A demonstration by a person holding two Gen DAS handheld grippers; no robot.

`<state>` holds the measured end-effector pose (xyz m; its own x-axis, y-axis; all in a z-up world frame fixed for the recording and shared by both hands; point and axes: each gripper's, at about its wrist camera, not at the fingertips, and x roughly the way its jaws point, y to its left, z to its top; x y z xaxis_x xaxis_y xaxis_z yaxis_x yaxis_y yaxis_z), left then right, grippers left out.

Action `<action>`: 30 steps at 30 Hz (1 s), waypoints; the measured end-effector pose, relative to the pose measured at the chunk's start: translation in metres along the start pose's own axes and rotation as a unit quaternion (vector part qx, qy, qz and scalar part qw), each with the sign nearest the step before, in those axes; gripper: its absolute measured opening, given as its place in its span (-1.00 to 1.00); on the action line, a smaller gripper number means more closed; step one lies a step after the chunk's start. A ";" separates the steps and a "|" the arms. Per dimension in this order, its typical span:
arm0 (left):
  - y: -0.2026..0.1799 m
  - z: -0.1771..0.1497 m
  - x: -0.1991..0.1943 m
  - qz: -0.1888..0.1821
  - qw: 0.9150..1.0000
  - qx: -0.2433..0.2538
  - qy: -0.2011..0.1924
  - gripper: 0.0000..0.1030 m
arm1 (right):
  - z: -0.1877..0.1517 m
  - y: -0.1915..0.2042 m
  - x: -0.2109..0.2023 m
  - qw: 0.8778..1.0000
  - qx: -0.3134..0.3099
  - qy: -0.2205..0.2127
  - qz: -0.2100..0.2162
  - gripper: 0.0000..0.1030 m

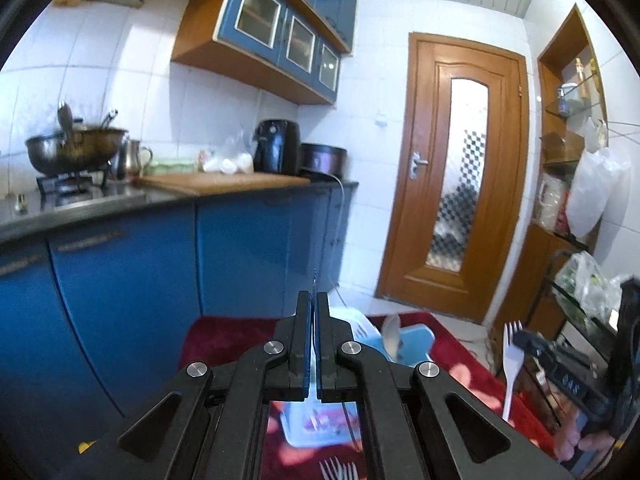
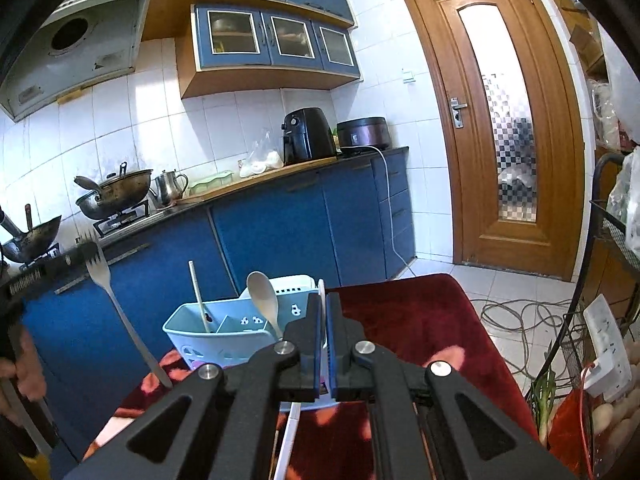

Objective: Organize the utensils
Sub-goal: 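Lift and carry both held utensils over the blue holder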

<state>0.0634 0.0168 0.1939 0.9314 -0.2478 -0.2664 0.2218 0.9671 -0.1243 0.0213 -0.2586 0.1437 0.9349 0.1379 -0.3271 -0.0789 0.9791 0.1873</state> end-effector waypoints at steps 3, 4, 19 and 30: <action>0.004 0.012 0.004 0.012 1.000 0.000 -0.014 -0.98 | 0.003 0.001 0.006 1.000 -0.007 -0.003 -0.006 -0.93; 0.005 0.016 0.007 0.017 1.000 0.001 -0.019 -0.98 | 0.005 0.001 0.008 1.000 -0.009 -0.005 -0.007 -0.93; 0.008 0.024 0.064 0.049 0.998 0.027 -0.020 -0.98 | 0.046 0.015 0.043 0.997 -0.032 -0.064 -0.037 -0.93; 0.013 -0.006 0.100 0.033 0.999 0.020 0.023 -0.98 | 0.057 0.027 0.089 0.989 -0.057 -0.108 -0.080 -0.93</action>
<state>0.1575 0.0042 0.1601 0.9308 -0.1841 -0.3158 0.1718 0.9829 -0.0667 0.1221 -0.2281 0.1728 0.9897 -0.0429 -0.1366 0.0488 0.9980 0.0405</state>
